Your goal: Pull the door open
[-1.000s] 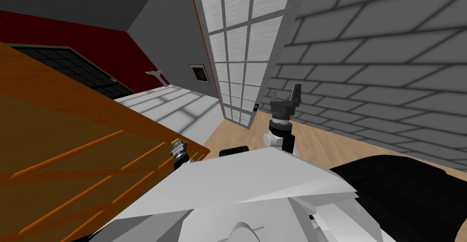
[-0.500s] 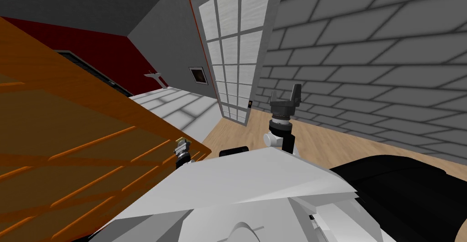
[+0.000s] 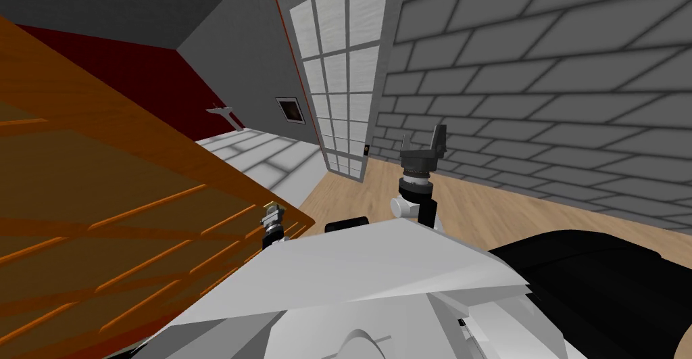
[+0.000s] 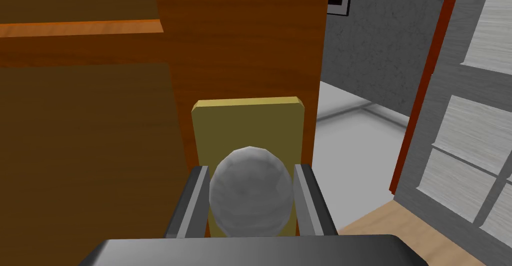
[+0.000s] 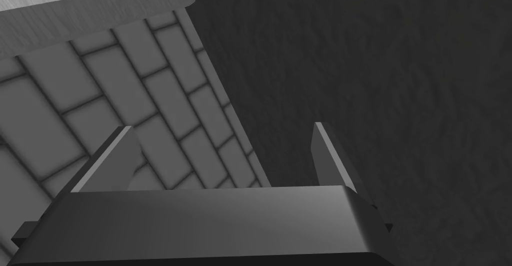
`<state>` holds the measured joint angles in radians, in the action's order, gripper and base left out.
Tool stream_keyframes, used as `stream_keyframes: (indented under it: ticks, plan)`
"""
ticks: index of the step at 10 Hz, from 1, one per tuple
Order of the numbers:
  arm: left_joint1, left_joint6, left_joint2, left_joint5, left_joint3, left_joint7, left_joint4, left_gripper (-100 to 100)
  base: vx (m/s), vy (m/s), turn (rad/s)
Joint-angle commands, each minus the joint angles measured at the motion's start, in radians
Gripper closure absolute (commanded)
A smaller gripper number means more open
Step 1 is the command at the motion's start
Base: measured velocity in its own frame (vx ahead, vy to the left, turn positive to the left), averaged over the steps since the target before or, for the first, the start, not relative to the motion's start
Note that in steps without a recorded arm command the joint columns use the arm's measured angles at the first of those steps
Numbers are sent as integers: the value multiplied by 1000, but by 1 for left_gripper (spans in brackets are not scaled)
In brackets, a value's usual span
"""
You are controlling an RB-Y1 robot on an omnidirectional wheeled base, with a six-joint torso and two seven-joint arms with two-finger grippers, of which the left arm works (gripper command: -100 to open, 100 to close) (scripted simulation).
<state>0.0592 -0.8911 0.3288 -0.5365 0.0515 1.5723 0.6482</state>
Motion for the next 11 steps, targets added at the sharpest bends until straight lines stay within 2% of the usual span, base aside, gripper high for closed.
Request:
stream_keyframes:
  ticks: [1,5,6,7,11]
  plan:
    - [8,-6,3,13,-21,17,-1,100,-227,0,-63]
    - [29,-20,27,53,-84,67,26,100,-251,-15,-69]
    - [32,-21,30,57,-92,73,29,100,-254,-30,-43]
    - [26,-20,28,54,-86,67,24,100,-111,-20,-13]
    - [54,-44,50,88,-140,112,41,100,-202,14,-55]
